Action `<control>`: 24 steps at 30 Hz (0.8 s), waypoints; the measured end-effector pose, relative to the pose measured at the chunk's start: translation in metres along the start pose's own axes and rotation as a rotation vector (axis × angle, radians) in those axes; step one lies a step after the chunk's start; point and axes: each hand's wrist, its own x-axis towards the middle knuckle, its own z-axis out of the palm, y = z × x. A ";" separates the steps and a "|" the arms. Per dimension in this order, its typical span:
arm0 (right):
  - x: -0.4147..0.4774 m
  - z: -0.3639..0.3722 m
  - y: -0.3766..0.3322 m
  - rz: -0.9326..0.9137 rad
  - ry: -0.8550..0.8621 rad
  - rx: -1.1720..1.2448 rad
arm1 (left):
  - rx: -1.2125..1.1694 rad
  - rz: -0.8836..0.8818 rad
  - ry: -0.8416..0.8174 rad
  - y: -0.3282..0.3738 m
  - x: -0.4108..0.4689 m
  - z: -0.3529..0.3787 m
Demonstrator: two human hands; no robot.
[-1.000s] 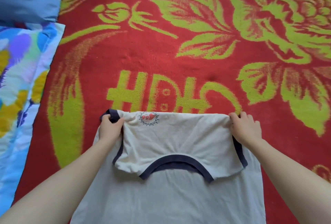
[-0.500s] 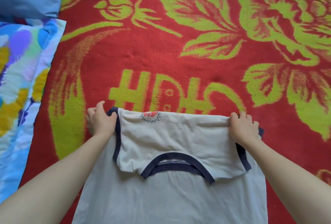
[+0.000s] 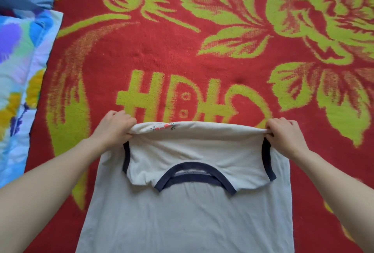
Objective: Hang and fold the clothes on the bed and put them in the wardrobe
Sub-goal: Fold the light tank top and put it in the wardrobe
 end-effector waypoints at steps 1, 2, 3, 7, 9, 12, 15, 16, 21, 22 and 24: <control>-0.011 -0.001 0.004 -0.064 0.091 0.008 | -0.015 0.098 0.086 -0.003 -0.008 -0.005; -0.027 -0.001 0.007 -0.127 0.203 -0.002 | -0.025 0.189 0.191 -0.002 -0.019 -0.010; -0.042 -0.003 0.009 -0.186 0.297 -0.024 | -0.042 0.262 0.274 -0.001 -0.032 -0.014; -0.103 0.004 0.021 -0.426 0.469 -0.078 | -0.043 0.438 0.391 0.009 -0.086 -0.011; -0.133 0.009 0.026 -0.512 0.453 -0.057 | -0.019 0.455 0.383 0.013 -0.115 -0.002; -0.172 0.019 0.023 -0.566 0.376 -0.056 | -0.027 0.373 0.333 0.017 -0.153 0.012; -0.195 0.038 0.011 -0.578 0.304 -0.042 | -0.020 0.336 0.328 0.027 -0.173 0.029; -0.202 0.045 0.007 -0.581 0.290 -0.052 | -0.006 0.331 0.335 0.034 -0.178 0.036; -0.217 0.075 -0.010 -0.435 -0.019 -0.167 | 0.029 0.242 0.226 0.054 -0.198 0.076; -0.218 0.077 -0.014 -0.386 -0.102 -0.189 | 0.068 0.172 0.161 0.058 -0.200 0.082; -0.219 0.083 -0.027 -0.331 -0.210 -0.225 | 0.159 -0.012 -0.130 0.071 -0.202 0.086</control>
